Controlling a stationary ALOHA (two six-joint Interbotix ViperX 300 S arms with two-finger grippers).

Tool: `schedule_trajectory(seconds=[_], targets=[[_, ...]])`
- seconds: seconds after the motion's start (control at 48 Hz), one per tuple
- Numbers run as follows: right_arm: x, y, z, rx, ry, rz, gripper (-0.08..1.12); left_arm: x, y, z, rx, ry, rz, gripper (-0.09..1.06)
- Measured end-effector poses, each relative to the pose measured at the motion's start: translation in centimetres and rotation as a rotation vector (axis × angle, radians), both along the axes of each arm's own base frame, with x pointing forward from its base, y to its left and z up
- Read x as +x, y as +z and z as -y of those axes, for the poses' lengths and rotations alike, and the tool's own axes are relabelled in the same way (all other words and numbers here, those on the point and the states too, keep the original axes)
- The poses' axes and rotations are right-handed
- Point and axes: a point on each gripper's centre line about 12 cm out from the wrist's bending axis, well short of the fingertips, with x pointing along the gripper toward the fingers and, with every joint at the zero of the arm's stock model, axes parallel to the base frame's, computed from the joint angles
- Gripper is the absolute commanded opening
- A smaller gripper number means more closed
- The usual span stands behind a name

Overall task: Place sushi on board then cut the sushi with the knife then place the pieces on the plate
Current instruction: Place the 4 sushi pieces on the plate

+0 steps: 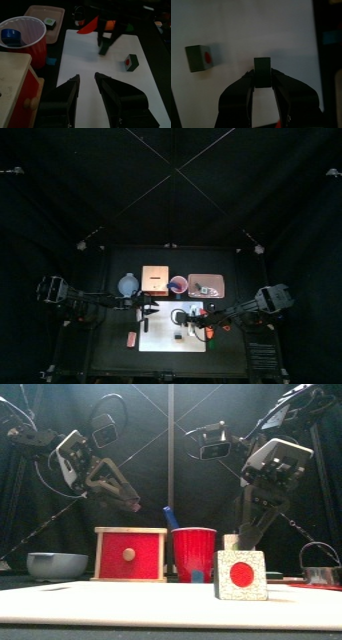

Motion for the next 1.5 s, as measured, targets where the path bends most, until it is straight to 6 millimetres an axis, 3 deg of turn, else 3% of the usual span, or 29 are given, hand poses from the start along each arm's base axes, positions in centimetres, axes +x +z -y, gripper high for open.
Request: schedule_trajectory(seconds=[0.188, 0.333, 0.562, 0.792, 1.125, 1.312, 1.5], targets=[[-3.8, 2.5, 5.5, -0.018, -0.169, 0.017, 0.56, 0.0, 0.0, 0.0, 0.000, 0.000, -0.002, 0.73], [-6.7, 3.3, 9.3, -0.034, -0.292, 0.031, 0.56, 0.0, 0.0, 0.0, 0.000, 0.000, -0.002, 0.73], [-11.5, 1.4, 14.0, -0.039, -0.494, -0.008, 0.56, 0.0, -0.1, 0.0, 0.000, 0.000, -0.003, 0.73], [-13.3, -0.8, 15.3, 0.016, -0.564, 0.010, 0.58, 0.0, -0.1, 0.0, 0.000, 0.001, -0.003, 0.73], [-14.4, -2.6, 15.6, 0.044, -0.609, -0.033, 0.80, 0.1, -1.1, -0.3, 0.000, 0.008, -0.035, 0.73], [-14.3, -2.3, 15.6, 0.043, -0.610, -0.024, 0.81, 0.3, -1.2, -0.3, 0.002, 0.009, -0.037, 0.73], [-12.9, 0.3, 15.1, 0.029, -0.576, 0.040, 0.81, 0.2, -1.1, -0.3, 0.002, 0.009, -0.035, 0.73]])
